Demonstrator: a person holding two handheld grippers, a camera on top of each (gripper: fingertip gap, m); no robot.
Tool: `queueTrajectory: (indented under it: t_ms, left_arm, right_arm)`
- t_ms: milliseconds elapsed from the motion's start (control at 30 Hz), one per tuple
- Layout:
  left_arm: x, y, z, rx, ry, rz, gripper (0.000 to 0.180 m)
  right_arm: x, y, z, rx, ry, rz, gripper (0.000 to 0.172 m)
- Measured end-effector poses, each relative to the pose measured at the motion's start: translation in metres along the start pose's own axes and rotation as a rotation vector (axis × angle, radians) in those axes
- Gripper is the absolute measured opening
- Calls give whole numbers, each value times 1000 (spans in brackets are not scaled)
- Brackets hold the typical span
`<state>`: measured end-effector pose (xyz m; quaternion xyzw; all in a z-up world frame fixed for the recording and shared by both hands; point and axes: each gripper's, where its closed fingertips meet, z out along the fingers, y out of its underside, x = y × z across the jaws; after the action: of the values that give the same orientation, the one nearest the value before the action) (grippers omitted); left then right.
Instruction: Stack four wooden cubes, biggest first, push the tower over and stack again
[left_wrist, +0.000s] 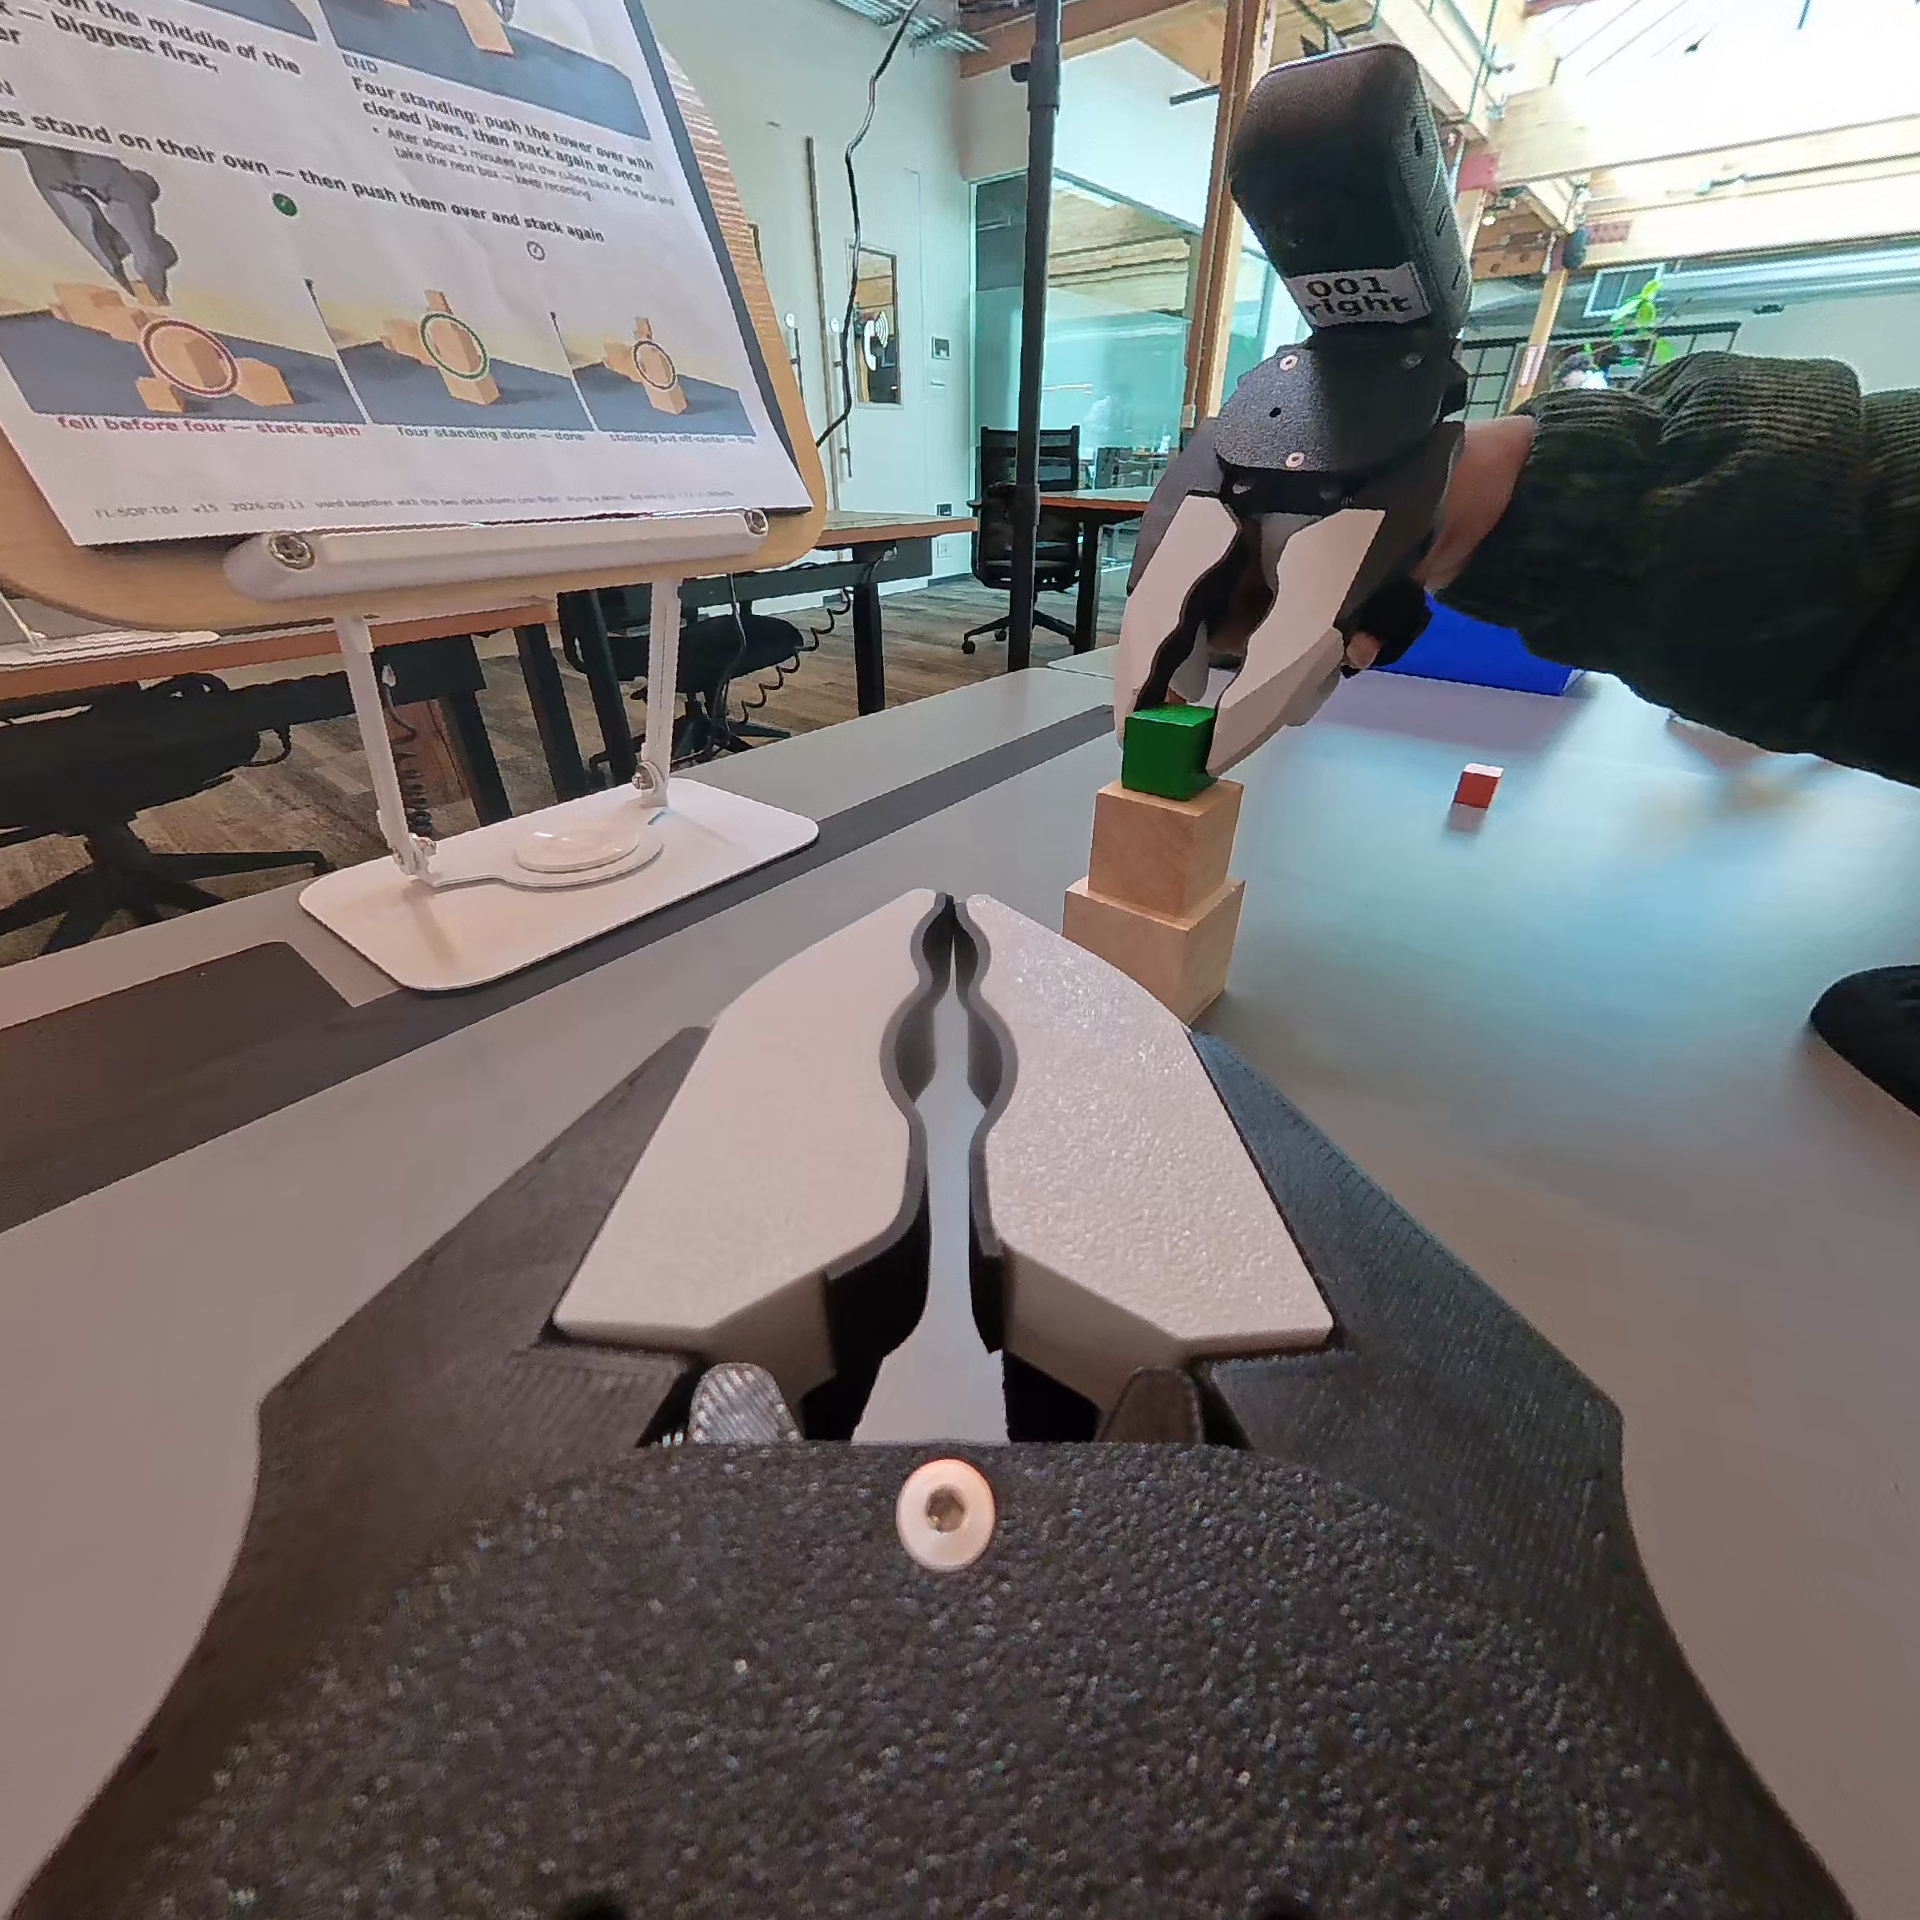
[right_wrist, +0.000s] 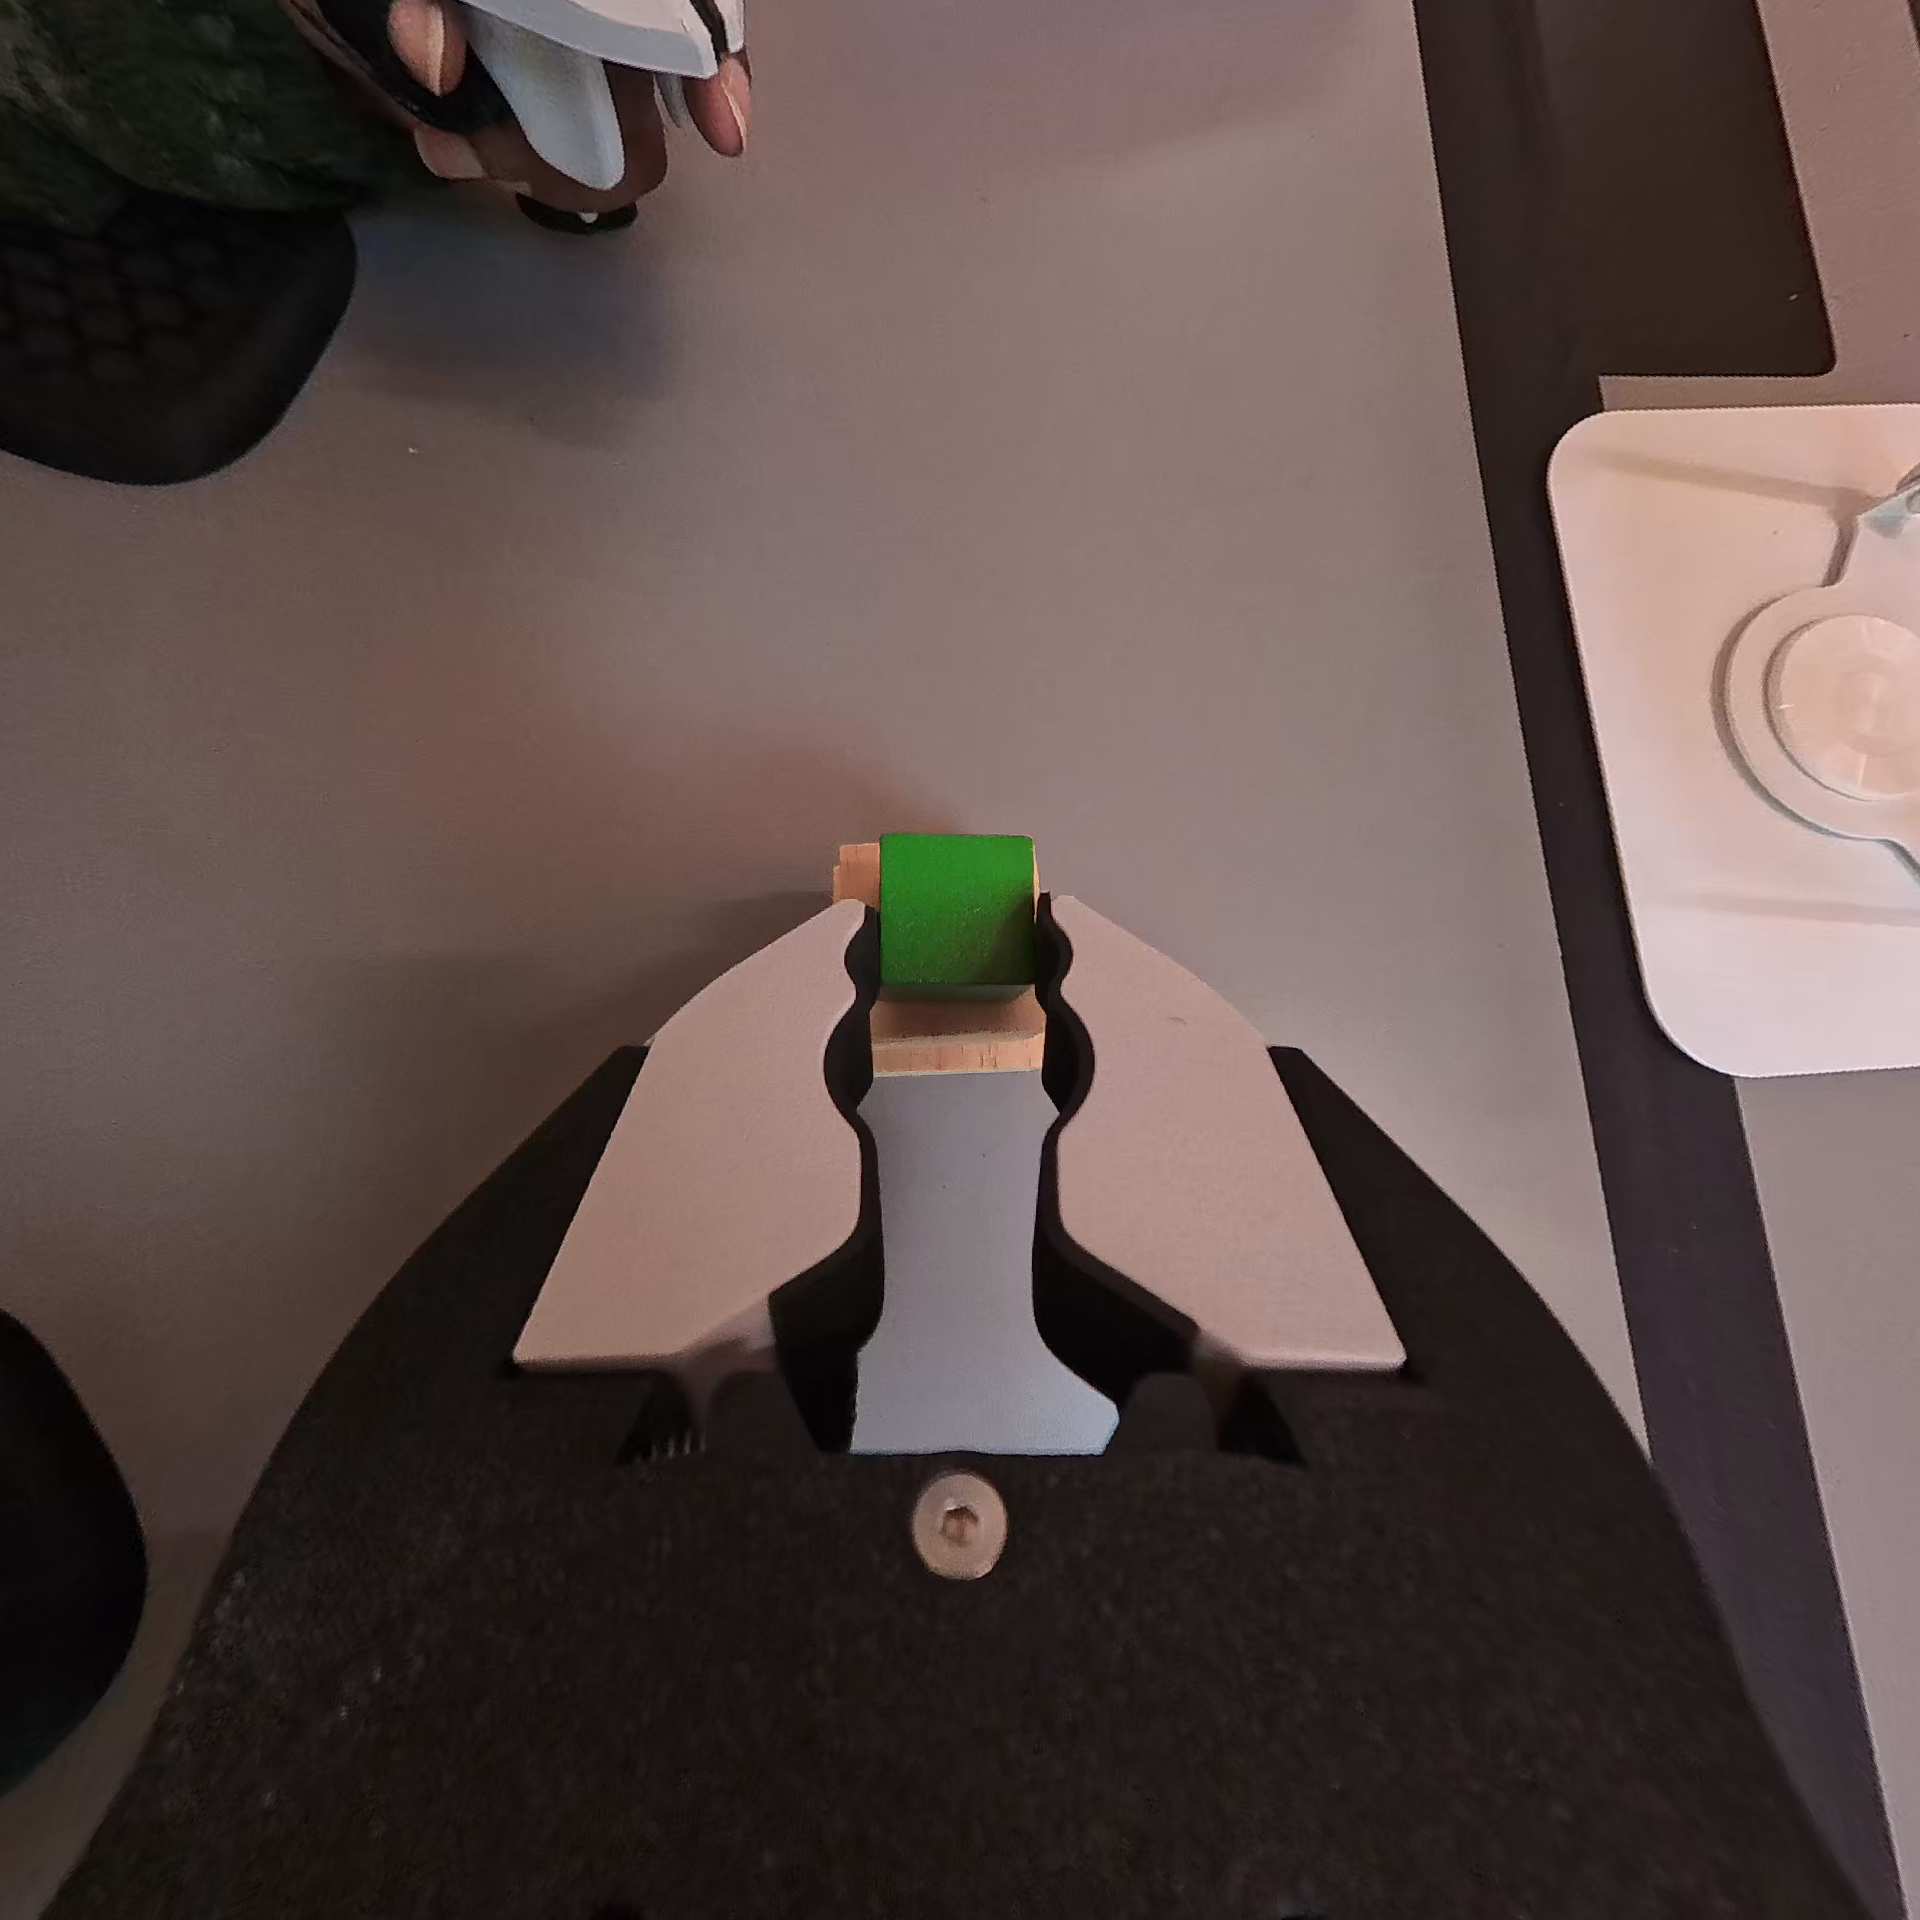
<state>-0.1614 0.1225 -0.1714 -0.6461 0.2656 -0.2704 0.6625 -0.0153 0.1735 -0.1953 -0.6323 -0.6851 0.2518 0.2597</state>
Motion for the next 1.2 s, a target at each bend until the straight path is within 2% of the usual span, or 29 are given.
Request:
queueTrajectory:
  t_ms: [933,1200]
  left_arm:
    - [1,2,0,-5,6,-3,0]
    - [2,2,0,-5,7,-4,0]
  right_arm:
    - [-4,1,0,-30,3,-23,29]
    - [-3,-2,-2,-15,13,-22,35]
